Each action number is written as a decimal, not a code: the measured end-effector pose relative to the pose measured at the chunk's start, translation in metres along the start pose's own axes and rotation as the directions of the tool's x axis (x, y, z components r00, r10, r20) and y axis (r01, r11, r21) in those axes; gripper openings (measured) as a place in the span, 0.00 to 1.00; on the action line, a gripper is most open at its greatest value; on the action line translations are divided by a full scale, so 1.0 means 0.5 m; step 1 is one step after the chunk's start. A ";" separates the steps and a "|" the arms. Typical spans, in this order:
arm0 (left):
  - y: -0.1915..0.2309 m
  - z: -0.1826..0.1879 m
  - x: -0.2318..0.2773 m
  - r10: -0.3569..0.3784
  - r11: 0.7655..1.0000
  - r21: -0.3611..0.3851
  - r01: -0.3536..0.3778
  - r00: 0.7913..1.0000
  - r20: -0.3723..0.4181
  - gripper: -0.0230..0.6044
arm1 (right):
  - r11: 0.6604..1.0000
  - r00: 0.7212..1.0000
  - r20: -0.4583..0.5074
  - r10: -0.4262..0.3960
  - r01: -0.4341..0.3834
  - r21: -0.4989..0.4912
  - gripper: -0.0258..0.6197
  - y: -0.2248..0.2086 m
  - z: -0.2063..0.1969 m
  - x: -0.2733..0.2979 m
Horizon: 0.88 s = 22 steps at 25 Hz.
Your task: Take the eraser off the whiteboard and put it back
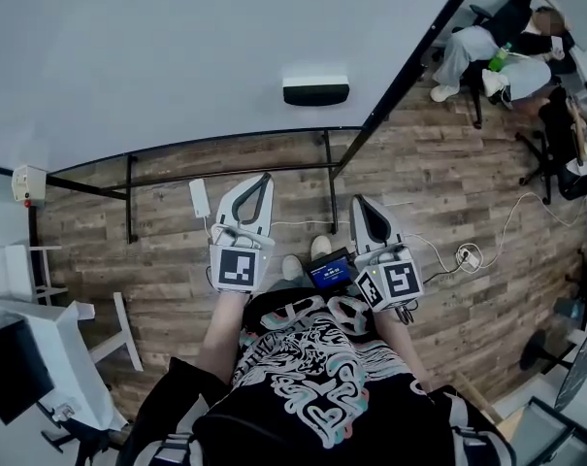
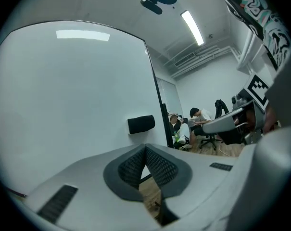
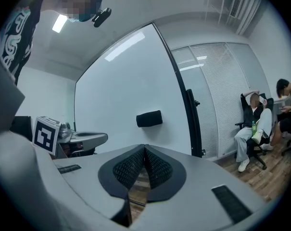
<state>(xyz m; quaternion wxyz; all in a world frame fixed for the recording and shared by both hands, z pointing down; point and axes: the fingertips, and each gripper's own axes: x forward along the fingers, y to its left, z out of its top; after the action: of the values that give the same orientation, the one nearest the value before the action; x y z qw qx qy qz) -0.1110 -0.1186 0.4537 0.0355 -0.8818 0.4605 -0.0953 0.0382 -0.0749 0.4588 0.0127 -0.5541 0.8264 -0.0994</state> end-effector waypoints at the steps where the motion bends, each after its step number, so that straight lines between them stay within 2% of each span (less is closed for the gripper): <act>1: 0.001 0.000 0.003 0.004 1.000 0.009 -0.004 1.000 -0.006 0.06 | 1.000 1.000 0.003 0.004 -0.004 -0.004 0.07 -0.001 0.003 0.004; 7: 0.006 0.021 0.033 0.019 0.995 0.096 -0.017 1.000 -0.014 0.06 | 1.000 1.000 -0.006 0.015 -0.015 -0.003 0.07 -0.014 0.005 0.020; 12: 0.004 0.033 0.060 0.029 0.990 0.140 -0.027 1.000 -0.009 0.06 | 0.999 0.999 0.015 0.043 -0.043 0.002 0.07 -0.026 0.023 0.043; 22: 0.021 0.041 0.100 0.072 0.960 0.271 -0.067 0.997 -0.009 0.07 | 0.998 0.998 0.022 0.062 -0.061 -0.023 0.07 -0.045 0.042 0.084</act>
<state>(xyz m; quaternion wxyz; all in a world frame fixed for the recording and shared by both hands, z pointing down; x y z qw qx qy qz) -0.0878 -0.1661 0.4388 0.1544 -0.8510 0.4743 -0.1642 0.0456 -0.1247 0.4460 0.0189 -0.5297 0.8438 -0.0836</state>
